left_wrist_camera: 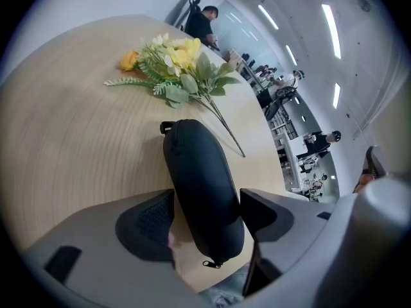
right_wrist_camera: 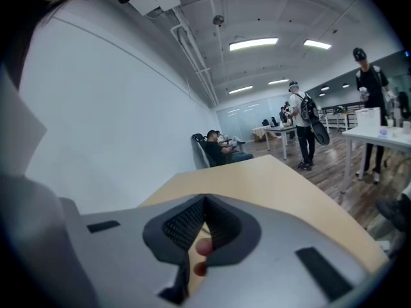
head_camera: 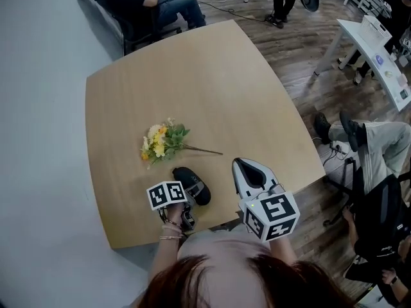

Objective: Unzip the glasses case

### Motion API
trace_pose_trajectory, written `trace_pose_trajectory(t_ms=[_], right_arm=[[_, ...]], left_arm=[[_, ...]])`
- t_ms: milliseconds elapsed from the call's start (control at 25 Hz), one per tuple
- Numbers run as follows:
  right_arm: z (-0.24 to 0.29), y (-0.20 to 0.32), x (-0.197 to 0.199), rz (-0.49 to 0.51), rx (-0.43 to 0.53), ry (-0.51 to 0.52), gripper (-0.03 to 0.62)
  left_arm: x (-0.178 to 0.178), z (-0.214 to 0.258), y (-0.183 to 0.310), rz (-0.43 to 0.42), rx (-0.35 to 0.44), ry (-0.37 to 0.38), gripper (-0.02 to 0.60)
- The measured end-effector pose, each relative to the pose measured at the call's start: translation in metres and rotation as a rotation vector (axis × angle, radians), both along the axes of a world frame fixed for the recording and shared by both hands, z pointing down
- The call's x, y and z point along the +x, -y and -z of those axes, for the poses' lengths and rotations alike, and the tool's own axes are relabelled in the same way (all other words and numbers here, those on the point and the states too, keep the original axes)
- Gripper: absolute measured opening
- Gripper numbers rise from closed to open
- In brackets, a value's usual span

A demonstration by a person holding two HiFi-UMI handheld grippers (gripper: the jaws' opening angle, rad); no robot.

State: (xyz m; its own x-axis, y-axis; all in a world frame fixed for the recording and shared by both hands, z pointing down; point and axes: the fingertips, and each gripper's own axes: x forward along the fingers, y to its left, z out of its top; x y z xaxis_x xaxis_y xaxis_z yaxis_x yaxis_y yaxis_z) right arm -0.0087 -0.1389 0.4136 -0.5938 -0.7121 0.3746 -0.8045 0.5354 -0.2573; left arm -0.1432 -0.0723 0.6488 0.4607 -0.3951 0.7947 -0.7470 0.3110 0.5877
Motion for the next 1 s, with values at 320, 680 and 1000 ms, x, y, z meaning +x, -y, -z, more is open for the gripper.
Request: trace_pose_trajectory(t_ms=[320,680,1000], right_arm=[[-0.001,0.008,0.005,-0.019,-0.005,0.01,0.012],[-0.006,0.014,0.009,-0.032,-0.014,0.016,0.012],[-0.008,0.013,0.016,-0.043,-0.013,0.012,0.012]], left_arm=[[0.017,-0.006,0.008,-0.009,-0.044,-0.074,0.322],[0.025,-0.007,0.013,-0.017,-0.03,-0.115,0.275],[0.029,-0.006,0.014,-0.05,0.0,-0.096,0.256]])
